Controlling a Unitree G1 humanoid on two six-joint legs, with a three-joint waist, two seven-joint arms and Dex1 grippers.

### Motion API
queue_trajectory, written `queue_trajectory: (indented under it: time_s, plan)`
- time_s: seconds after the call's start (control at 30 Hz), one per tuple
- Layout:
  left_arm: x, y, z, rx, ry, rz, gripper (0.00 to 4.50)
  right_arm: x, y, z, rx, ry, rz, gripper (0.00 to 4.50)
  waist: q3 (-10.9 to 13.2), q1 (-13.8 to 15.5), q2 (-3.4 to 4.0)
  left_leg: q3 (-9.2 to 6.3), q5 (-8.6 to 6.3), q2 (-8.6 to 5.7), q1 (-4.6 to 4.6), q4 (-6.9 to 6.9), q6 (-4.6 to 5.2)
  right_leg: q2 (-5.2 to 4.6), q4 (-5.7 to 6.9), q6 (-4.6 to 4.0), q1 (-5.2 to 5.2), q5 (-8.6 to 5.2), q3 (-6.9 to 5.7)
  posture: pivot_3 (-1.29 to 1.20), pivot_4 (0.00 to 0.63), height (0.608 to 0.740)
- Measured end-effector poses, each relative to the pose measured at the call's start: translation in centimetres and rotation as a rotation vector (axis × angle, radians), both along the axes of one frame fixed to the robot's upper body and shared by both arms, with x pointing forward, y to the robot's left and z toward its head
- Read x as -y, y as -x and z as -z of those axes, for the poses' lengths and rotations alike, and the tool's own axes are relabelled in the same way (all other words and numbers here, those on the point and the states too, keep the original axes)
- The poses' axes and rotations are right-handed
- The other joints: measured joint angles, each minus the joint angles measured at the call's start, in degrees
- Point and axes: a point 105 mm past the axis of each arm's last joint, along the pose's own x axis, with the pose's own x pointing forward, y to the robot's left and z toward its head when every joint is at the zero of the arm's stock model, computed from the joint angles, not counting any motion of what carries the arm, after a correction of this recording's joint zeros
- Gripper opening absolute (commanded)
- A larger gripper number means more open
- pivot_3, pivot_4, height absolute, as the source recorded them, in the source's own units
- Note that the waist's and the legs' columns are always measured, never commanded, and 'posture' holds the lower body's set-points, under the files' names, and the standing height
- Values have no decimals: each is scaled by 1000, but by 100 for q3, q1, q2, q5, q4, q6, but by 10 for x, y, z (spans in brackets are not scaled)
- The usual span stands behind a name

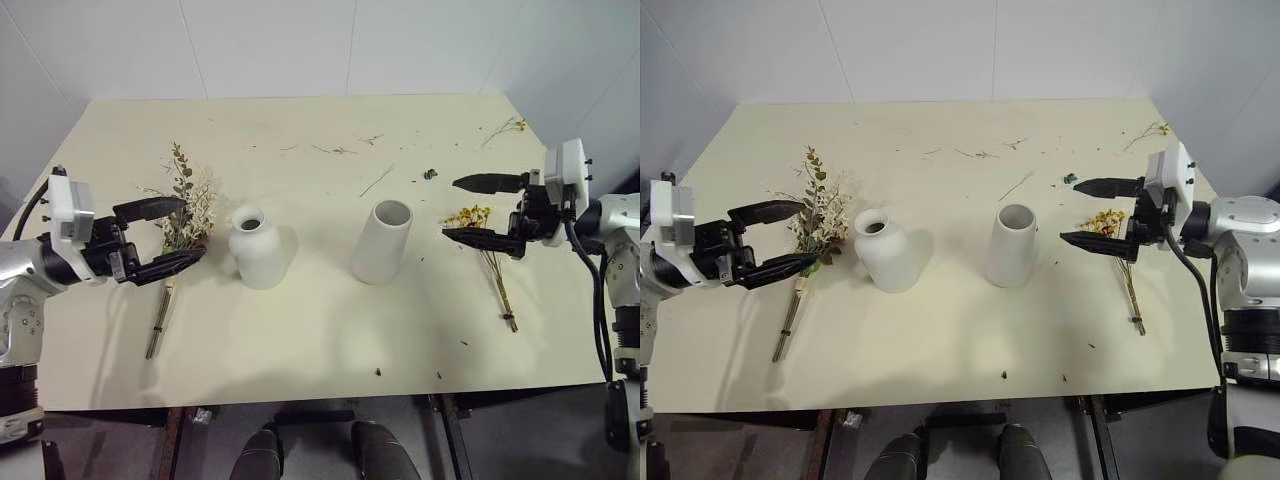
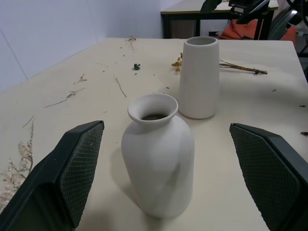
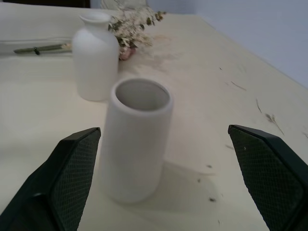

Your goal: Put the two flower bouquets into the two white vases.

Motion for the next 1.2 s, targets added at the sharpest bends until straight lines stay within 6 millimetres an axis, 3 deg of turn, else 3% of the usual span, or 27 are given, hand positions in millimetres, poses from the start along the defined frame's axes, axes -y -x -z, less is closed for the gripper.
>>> queue_trajectory:
  time_s: [0.23, 0.3, 0.43, 0.63, 0.73, 0.9, 1.2]
  plan:
    - [0, 4, -3, 26, -9, -38, 4469, -1, -4, -2, 16, -13, 2, 4500, 0, -24, 0, 3, 0, 0, 4, 2, 0, 0, 9, 0, 0, 0, 4, 0, 150, 740]
    - [-6, 6, 6, -41, -42, -92, 4469, -7, -4, -9, 39, -17, -19, 4500, 0, -38, 1, 4, 0, 1, 7, 0, 0, 1, 11, -1, -1, -1, 7, 0, 150, 740]
    - [-50, -4, 31, -341, -109, -483, 4469, -17, -3, -19, 65, -13, -68, 4500, 2, -35, 1, 1, -1, 2, 8, 1, 1, 3, 17, -1, -1, -4, 6, 0, 150, 740]
    - [-67, 2, 48, -569, -247, -738, 4469, -28, -2, -25, 91, -18, -114, 4500, 3, 19, -2, -3, 0, -1, 7, 1, 0, 1, 14, -2, 1, -5, 1, 0, 150, 740]
    - [-64, -6, 52, -670, -243, -831, 4469, -33, 0, -20, 85, -21, -132, 4500, 4, 35, -3, -11, 1, -4, 5, 4, -1, 1, 15, 2, 5, -4, -4, 0, 150, 740]
    - [-34, -18, 76, -799, -191, -792, 4469, -38, 9, -16, 91, -16, -159, 4500, 4, 8, -5, -15, 1, -4, -1, 4, -3, 3, 22, 6, -2, -5, -4, 0, 150, 740]
    - [-45, -23, 104, -874, -237, -888, 4469, -46, 23, -17, 73, -17, -179, 4500, 3, 15, -5, -14, 0, -5, 6, 17, -5, 3, 24, 5, 7, -5, -3, 0, 150, 740]
